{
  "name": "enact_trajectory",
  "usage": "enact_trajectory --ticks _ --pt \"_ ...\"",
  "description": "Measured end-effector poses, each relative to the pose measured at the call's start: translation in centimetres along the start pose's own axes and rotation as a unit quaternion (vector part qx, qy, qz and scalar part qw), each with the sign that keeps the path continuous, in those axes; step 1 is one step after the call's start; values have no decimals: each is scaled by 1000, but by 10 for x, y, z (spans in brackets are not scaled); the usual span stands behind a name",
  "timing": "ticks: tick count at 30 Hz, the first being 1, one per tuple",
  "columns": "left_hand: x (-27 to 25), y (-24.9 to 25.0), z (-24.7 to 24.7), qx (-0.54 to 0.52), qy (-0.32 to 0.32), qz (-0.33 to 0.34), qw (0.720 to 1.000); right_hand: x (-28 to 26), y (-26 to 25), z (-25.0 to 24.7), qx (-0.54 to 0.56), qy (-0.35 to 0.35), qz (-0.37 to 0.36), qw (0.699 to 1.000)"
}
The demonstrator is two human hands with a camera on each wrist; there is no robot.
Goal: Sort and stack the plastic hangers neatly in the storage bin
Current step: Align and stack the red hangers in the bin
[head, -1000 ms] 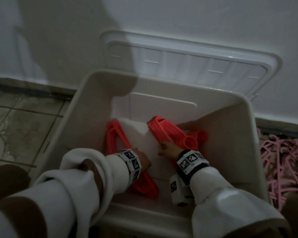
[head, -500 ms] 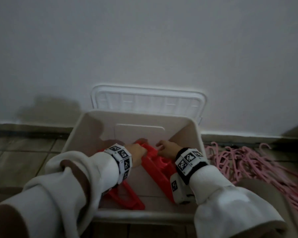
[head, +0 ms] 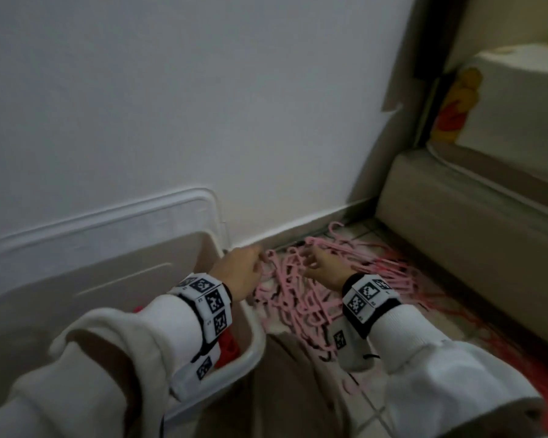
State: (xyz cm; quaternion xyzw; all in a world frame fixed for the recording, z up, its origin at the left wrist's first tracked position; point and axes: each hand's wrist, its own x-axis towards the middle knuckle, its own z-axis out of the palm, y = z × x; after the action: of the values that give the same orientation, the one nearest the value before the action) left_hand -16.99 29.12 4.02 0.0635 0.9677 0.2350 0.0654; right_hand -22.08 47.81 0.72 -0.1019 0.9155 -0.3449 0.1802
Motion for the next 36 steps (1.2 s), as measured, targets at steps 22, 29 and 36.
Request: enact_trajectory --ticks 22,29,36 --pt "83 145 282 179 -411 57 892 -104 366 -9 -126 53 452 882" --pt "91 115 322 219 -459 60 859 -96 397 9 -102 87 512 849" --pt "108 106 323 215 -385 45 896 -73 335 26 -36 56 527 847"
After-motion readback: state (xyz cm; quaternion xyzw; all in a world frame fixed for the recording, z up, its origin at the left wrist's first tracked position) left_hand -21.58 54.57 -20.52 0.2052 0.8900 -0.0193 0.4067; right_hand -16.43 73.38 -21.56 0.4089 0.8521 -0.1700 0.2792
